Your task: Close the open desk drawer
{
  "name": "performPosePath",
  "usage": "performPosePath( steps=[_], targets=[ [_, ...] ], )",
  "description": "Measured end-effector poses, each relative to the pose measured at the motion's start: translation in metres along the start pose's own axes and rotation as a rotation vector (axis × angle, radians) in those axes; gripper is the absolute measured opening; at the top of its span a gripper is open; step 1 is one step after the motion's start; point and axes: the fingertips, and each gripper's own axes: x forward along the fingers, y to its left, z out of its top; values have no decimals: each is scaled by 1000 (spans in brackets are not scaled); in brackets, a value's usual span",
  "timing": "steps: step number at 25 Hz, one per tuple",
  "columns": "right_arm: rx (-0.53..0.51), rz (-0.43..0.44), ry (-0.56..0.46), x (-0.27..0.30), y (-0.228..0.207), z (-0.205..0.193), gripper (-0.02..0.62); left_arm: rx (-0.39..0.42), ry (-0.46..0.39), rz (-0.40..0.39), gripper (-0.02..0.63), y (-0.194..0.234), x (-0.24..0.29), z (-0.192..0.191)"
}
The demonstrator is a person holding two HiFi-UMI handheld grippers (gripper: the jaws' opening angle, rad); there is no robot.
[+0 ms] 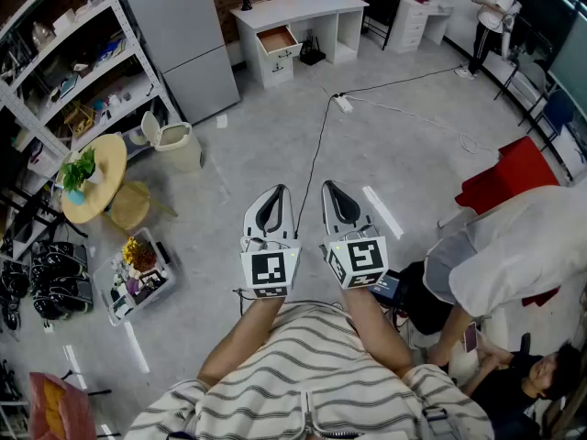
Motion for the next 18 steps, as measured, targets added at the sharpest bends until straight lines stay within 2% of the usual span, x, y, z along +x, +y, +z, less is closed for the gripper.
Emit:
performPosePath(
  steps=[8,18],
  targets=[
    [26,17,10,4,-25,-9,11,-15,-8,-5,6,-16,19,-3],
    [49,12,-5,-11,-97,-12,11,-9,25,19,6,-72,60,-15]
  ],
)
